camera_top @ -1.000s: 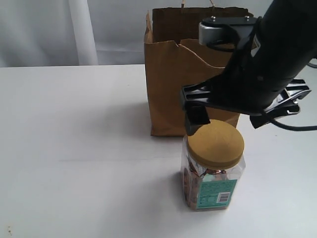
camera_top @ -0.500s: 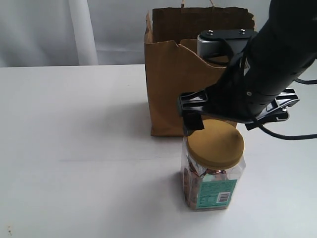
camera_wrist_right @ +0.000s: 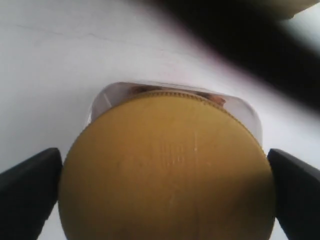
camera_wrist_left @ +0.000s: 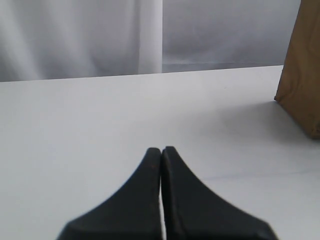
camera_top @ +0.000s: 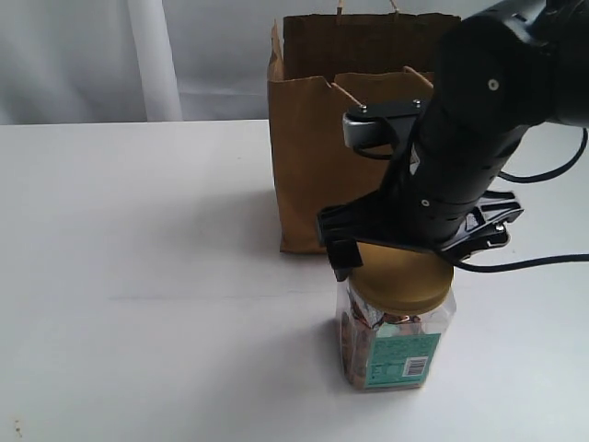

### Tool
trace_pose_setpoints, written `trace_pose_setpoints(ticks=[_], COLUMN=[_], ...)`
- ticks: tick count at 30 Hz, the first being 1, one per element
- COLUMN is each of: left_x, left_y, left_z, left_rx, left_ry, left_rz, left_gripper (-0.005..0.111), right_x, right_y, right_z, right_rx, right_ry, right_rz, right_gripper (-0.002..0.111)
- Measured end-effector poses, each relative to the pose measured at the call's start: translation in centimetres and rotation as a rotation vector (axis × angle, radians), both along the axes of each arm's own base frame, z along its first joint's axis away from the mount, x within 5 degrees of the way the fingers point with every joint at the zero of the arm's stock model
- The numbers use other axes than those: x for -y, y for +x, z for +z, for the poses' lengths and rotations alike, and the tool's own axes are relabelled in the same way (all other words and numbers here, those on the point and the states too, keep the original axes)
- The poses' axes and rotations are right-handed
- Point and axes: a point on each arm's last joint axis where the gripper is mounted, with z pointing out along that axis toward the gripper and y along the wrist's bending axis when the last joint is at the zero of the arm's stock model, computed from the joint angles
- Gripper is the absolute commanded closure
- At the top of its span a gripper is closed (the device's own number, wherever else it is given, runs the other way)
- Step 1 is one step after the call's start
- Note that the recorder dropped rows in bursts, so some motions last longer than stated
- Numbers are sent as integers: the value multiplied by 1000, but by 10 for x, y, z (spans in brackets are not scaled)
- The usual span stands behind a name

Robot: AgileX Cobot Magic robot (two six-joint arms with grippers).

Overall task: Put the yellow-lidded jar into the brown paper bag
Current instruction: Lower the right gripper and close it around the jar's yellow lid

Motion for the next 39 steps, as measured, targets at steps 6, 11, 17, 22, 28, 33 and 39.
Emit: trace_pose_setpoints(ticks=[6, 11, 17, 22, 28, 33, 39], left_x=[0, 0, 0, 0, 0, 0, 0], left_y=[0, 0, 0, 0, 0, 0, 0], left_z=[0, 0, 0, 0, 0, 0, 0], left_rx=[0, 0, 0, 0, 0, 0, 0], left_ry=[0, 0, 0, 0, 0, 0, 0], left_rz=[0, 0, 0, 0, 0, 0, 0], left_gripper=[106, 106, 106, 106, 106, 106, 106], right_x=[0, 0, 0, 0, 1, 1, 2], right_y=[1, -1, -1, -1, -2, -3, -5], right_z=[-6, -7, -7, -7, -8, -8, -8], right_rx=[-21, -39, -43, -45, -57, -70, -93], right_ry=[-5, -12, -14, -15, -15, -20, -28], right_rz=[-10, -14, -14, -14, -19, -20, -7], right_gripper=[3, 3, 3, 6, 56, 108, 108])
